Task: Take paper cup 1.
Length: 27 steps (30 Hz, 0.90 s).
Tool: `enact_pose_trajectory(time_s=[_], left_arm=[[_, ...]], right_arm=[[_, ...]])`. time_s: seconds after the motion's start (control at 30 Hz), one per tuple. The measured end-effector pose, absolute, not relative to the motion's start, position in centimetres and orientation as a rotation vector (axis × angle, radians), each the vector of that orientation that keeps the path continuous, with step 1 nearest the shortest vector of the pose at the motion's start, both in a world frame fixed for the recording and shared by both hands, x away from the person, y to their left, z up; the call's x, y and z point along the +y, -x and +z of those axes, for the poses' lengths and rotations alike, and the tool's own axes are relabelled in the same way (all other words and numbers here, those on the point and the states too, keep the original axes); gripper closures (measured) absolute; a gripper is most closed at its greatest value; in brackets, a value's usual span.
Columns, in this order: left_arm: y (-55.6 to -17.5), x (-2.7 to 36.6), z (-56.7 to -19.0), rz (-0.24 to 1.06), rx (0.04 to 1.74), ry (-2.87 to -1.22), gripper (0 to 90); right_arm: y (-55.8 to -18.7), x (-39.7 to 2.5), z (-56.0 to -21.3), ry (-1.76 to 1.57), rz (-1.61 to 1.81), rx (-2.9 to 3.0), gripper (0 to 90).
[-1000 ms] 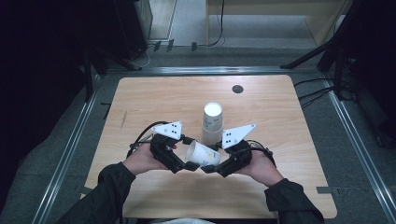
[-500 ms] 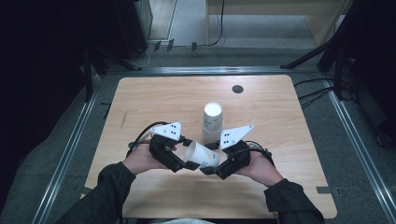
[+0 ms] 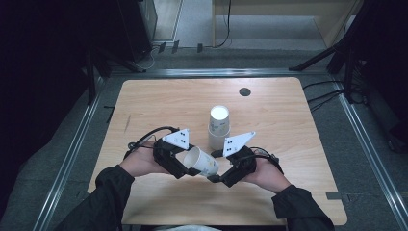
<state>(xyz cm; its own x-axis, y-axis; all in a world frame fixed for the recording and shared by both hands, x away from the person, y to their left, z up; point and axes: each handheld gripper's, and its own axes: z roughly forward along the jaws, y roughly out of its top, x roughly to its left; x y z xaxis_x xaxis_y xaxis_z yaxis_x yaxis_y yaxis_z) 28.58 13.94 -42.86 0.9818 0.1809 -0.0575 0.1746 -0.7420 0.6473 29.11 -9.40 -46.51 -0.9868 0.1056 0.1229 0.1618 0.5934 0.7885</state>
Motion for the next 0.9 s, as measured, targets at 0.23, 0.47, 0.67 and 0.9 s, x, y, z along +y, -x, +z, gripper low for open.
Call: enact_pose_trajectory(time_s=[0.23,0.47,0.67,0.9], left_arm=[[-28.3,12.4,-43.7,-0.002,0.232,-2.506,24.2],[-28.2,11.7,-44.3,-0.004,0.223,-2.542,24.1],[-28.2,11.4,-44.5,-0.007,0.217,-2.549,24.0],[-28.4,11.6,-44.7,-0.002,0.222,-2.523,18.6]], right_arm=[[-28.9,-8.4,-47.4,0.213,-1.315,-2.765,21.8],[-28.9,-7.6,-48.2,0.192,-1.262,-2.776,25.2],[-28.7,-7.4,-48.4,0.170,-1.236,-2.786,31.8],[-28.8,-7.5,-48.3,0.170,-1.241,-2.795,31.9]])
